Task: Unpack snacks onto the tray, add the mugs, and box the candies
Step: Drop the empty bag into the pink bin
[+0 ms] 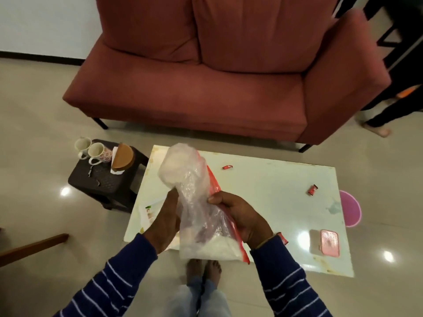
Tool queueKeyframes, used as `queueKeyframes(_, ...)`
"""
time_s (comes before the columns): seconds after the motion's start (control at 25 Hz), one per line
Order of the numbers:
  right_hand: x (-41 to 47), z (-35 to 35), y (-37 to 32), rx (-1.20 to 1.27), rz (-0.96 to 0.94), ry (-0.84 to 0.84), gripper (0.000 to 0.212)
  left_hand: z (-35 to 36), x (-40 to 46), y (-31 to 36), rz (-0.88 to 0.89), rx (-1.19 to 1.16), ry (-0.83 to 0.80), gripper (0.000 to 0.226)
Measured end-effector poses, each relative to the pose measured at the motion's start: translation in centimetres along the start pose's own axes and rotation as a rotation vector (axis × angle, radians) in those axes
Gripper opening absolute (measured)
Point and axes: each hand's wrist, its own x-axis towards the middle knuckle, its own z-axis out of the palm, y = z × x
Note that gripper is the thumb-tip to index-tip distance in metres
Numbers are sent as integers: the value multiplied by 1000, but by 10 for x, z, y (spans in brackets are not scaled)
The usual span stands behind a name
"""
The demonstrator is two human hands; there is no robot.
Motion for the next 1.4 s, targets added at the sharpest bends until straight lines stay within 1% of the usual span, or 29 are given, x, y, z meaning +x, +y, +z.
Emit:
queueKeyframes(0.04, -1, -3, 0, -26, 19, 13, 52, 0, 3, 6, 28, 9, 67, 40)
queueKeyframes(0.08, -1, -6, -1, -41, 27, 25, 51, 3, 5, 11, 46, -27, 98, 48)
queueKeyframes(0.16, 0, -9, -3, -82, 31, 57, 49, 7, 9, 14, 49, -92, 113, 84)
queueKeyframes(0.2, 2, -10, -3, -91, 15, 75, 47, 7, 10, 10, 59, -90, 95, 95)
queueKeyframes(0.24, 4, -12, -3, -95, -22, 104, 42, 7, 11, 1, 58, -132, 15, 82)
queueKeyframes(0.28, 6, -14, -3, -103, -69, 135, 36, 13, 9, -4, 14, -204, -98, 56)
queueKeyframes(0.32, 7, -15, -1, -115, -103, 167, 31, 20, 5, -8, -56, -280, -220, 39)
queueKeyframes(0.36, 6, -18, 1, -147, -125, 223, 28, 25, 4, -11, -96, -293, -288, 43)
queueKeyframes(0.4, 3, -25, 5, -229, -146, 296, 26, 34, 5, -16, -93, -258, -353, 67)
queueKeyframes(0.44, -4, -34, 9, -366, -176, 378, 24, 49, 7, -23, -29, -130, -385, 80)
queueKeyframes(0.48, -13, -47, 13, -537, -221, 457, 20, 67, 10, -32, 64, 61, -361, 77)
queueKeyframes(0.52, -23, -59, 17, -699, -278, 537, 17, 89, 10, -39, 139, 211, -277, 64)
queueKeyframes(0.6, -47, -84, 23, -905, -391, 830, 14, 134, 16, -54, 172, 222, -203, 36)
queueKeyframes(0.64, -61, -96, 25, -912, -454, 992, 6, 158, 20, -61, 161, 183, -208, 30)
queueKeyframes(0.68, -76, -108, 26, -868, -510, 1121, 17, 179, 28, -67, 144, 157, -203, 28)
queueKeyframes(0.72, -91, -124, 29, -795, -552, 1184, 35, 198, 37, -73, 123, 142, -156, 26)
queueKeyframes(0.76, -110, -146, 30, -706, -568, 1183, 53, 220, 47, -81, 103, 154, -94, 23)
queueKeyframes(0.8, -130, -168, 26, -607, -567, 1106, 66, 244, 57, -91, 77, 182, -54, 21)
queueKeyframes(0.88, -169, -220, 11, -421, -581, 869, 76, 299, 73, -116, 56, 220, -164, 26)
queueKeyframes(0.92, -188, -251, 6, -406, -591, 824, 77, 331, 76, -133, 34, 278, -257, 28)
queueKeyframes(0.96, -209, -281, 3, -447, -608, 859, 76, 365, 76, -152, 17, 322, -338, 27)
queueKeyframes(1.04, -244, -342, -3, -460, -661, 1003, 64, 424, 77, -185, 23, 402, -491, 21)
queueKeyframes(1.08, -260, -376, -5, -392, -681, 1067, 53, 452, 80, -206, 97, 461, -559, 28)
queueKeyframes(1.16, -277, -448, 1, -85, -709, 1179, 27, 495, 96, -250, 284, 648, -704, 48)
queueKeyframes(1.2, -279, -482, 4, 113, -694, 1242, 20, 511, 109, -278, 405, 770, -811, 57)
queueKeyframes(1.24, -278, -513, 7, 297, -669, 1296, 21, 522, 126, -306, 536, 914, -892, 66)
queueKeyframes(1.28, -273, -541, 12, 439, -673, 1301, 24, 531, 143, -330, 549, 1026, -910, 70)
queueKeyframes(1.32, -267, -565, 19, 513, -701, 1276, 26, 539, 161, -349, 517, 1070, -860, 66)
queueKeyframes(1.4, -252, -605, 34, 408, -730, 1102, 25, 557, 199, -378, 484, 1032, -652, 43)
